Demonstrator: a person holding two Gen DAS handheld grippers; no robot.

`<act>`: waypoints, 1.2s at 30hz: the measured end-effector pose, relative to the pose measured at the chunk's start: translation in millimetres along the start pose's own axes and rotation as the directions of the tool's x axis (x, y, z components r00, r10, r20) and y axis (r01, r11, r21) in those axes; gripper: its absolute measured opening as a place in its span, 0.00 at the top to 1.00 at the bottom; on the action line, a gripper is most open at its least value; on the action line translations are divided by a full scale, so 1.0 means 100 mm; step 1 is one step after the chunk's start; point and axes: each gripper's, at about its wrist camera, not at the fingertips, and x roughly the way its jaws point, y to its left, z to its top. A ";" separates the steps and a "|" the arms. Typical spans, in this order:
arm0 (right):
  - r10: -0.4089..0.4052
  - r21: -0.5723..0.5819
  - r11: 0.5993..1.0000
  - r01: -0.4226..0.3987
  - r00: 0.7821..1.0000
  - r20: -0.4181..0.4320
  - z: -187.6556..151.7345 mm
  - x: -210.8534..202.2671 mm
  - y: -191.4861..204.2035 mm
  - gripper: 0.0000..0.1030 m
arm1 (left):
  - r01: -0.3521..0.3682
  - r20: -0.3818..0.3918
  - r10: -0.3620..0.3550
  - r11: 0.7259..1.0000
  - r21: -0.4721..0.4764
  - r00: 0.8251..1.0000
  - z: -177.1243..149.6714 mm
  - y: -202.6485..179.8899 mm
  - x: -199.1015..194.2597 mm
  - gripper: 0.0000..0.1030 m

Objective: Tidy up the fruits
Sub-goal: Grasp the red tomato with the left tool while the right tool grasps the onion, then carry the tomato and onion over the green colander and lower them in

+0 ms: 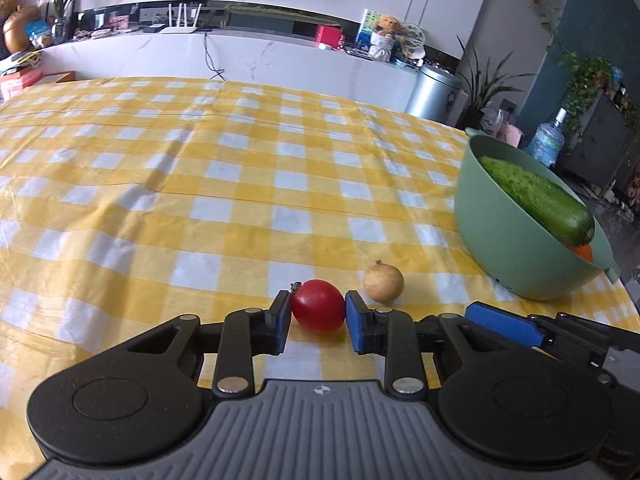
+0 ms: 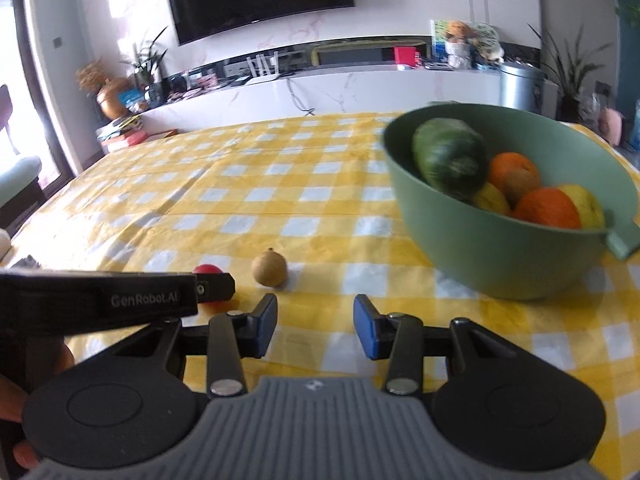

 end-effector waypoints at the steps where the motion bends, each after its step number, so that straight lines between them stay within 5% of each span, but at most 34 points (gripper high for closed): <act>1: 0.000 -0.026 1.000 0.000 1.000 0.003 0.01 0.03 0.04 0.61 | -0.003 0.002 0.003 1.000 -0.009 1.000 0.01 0.03 -0.01 0.69; 8: -0.014 -0.139 0.990 0.017 1.000 0.021 0.12 0.24 0.22 0.63 | -0.019 0.016 0.019 0.999 -0.044 1.000 0.05 0.14 -0.08 0.69; 20: -0.012 -0.170 0.985 0.015 1.000 0.018 0.11 0.41 0.32 0.78 | -0.022 0.008 0.023 0.999 -0.049 1.000 0.03 0.18 -0.10 0.69; 36: 0.009 -0.145 0.989 0.002 0.997 0.078 0.11 -0.28 0.26 0.79 | 0.011 0.054 -0.013 0.999 0.041 0.998 0.07 -0.25 -0.54 0.69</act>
